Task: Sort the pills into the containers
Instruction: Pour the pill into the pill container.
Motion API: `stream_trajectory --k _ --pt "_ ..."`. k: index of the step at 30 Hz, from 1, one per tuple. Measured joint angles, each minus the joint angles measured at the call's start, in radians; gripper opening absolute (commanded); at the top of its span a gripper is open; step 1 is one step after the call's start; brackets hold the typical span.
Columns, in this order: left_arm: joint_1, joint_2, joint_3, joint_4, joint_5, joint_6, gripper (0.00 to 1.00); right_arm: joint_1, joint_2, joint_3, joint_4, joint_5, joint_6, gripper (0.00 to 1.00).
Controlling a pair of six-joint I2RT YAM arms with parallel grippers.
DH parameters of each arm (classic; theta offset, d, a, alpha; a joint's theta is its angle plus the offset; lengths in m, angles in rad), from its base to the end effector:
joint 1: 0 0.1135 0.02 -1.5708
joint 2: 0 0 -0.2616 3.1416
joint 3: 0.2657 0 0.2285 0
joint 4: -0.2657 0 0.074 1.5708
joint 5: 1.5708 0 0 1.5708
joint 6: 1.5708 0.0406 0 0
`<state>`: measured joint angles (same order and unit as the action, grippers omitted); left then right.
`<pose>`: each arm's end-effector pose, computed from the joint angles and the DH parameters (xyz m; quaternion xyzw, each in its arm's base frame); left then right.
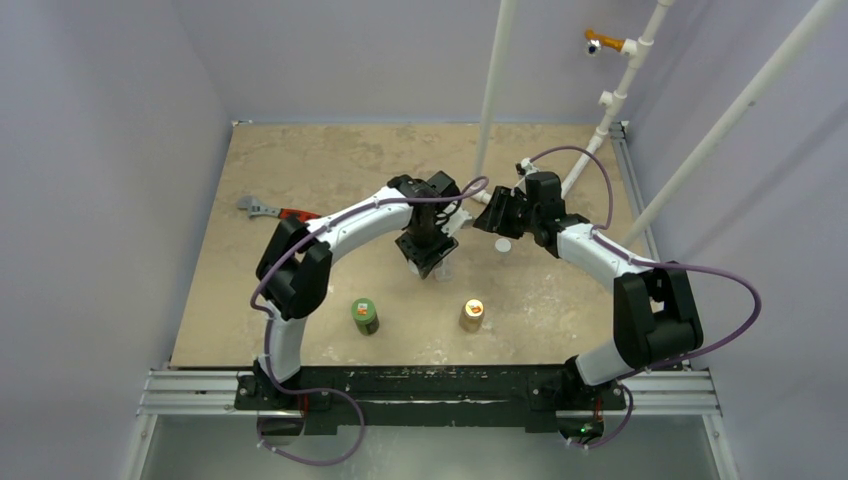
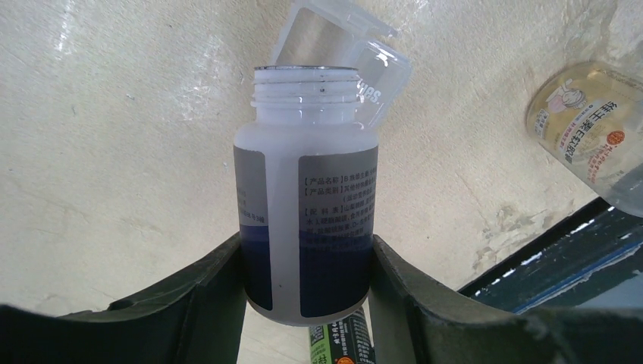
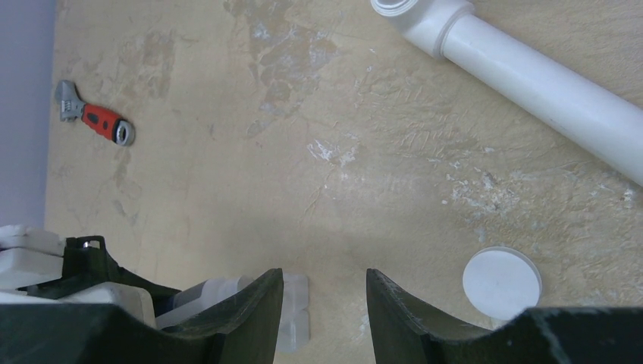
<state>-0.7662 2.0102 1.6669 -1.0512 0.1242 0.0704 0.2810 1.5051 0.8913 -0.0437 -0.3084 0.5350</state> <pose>0.2697 -0.2665 0.2200 0.4088 0.9063 -0.0881 0.0615 0.2914 0.0969 0.2277 0.0452 0.8883 0.2994 0.3453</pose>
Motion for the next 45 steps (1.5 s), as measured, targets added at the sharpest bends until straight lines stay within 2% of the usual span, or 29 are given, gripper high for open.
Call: stream_trajectory --k 26,45 --pt "-0.116 -0.013 -0.056 0.07 -0.28 0.097 0.0 -0.055 -0.001 -0.017 -0.008 0.056 0.046 0.49" --pt "-0.187 -0.013 -0.095 0.095 -0.43 0.133 0.0 -0.073 -0.001 -0.017 -0.006 0.053 0.061 0.5"
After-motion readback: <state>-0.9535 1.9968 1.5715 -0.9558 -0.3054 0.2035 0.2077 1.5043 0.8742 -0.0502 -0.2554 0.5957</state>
